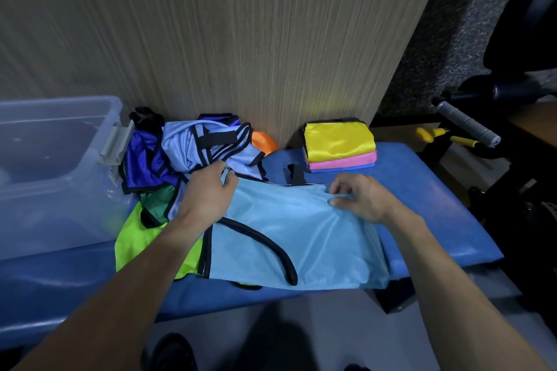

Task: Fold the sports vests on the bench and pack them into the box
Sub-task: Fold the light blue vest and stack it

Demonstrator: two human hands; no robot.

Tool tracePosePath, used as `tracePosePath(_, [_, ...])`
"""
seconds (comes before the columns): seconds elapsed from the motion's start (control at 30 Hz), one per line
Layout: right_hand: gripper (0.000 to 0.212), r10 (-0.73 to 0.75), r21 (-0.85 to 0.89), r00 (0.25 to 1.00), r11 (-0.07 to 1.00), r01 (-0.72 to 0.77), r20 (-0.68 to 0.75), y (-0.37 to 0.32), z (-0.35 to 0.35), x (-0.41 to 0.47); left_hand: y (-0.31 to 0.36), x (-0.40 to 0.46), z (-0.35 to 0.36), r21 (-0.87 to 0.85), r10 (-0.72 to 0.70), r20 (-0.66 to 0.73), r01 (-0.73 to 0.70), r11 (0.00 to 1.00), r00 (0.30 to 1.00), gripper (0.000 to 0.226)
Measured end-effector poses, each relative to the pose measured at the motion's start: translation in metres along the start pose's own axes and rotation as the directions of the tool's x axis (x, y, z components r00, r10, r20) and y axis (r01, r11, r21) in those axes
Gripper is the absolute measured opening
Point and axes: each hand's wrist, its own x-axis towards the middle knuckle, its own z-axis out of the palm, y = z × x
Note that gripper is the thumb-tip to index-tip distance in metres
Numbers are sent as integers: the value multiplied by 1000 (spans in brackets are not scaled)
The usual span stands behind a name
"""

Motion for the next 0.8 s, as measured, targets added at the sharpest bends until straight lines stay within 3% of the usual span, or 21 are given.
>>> tracePosePath(0.13, [17,41,-30,999,999,-40,34,3,-7,1,-9,4,1,100,93,-46,-88,991,995,20])
tracePosePath(0.2, [18,41,-25,999,999,-41,21,1,-5,4,-2,3,-1,339,150,-60,-121,933,987,16])
tracePosePath(0.23, [18,35,-22,999,999,-35,24,0,-3,5,7,-1,0,463,213,-89,-149,874,973,27])
tracePosePath(0.3, [15,31,-37,999,999,-29,40,1,2,9,35,-17,8,477,438,-116,-337,812,892,44])
tracePosePath(0.33, [17,28,-51,998,998,-25,48,2,3,10,50,-31,16,360,558,-41,-509,782,829,40])
tracePosePath(0.4, [19,13,-47,998,999,-10,57,3,5,12,72,-66,36,21,666,301,-703,711,682,38])
tracePosePath(0.47, [10,5,-4,997,1000,-5,73,1,2,12,76,-93,57,-15,642,590,-788,615,489,50])
tracePosePath(0.5, [10,6,1,996,1000,-7,87,0,0,12,73,-98,66,16,641,618,-822,569,456,49])
tracePosePath(0.57, [18,21,6,994,1000,-21,104,3,-6,12,69,-96,71,7,665,560,-805,593,494,32])
tracePosePath(0.63, [11,38,-58,991,998,-31,129,12,-17,12,68,-89,69,-16,685,514,-793,609,516,19])
tracePosePath(0.7, [13,57,-124,977,992,-32,207,21,-30,14,66,-87,68,-37,675,529,-780,624,515,16])
tracePosePath(0.8, [11,65,-67,944,997,-46,323,24,-46,17,67,-87,66,-72,663,555,-766,639,502,15])
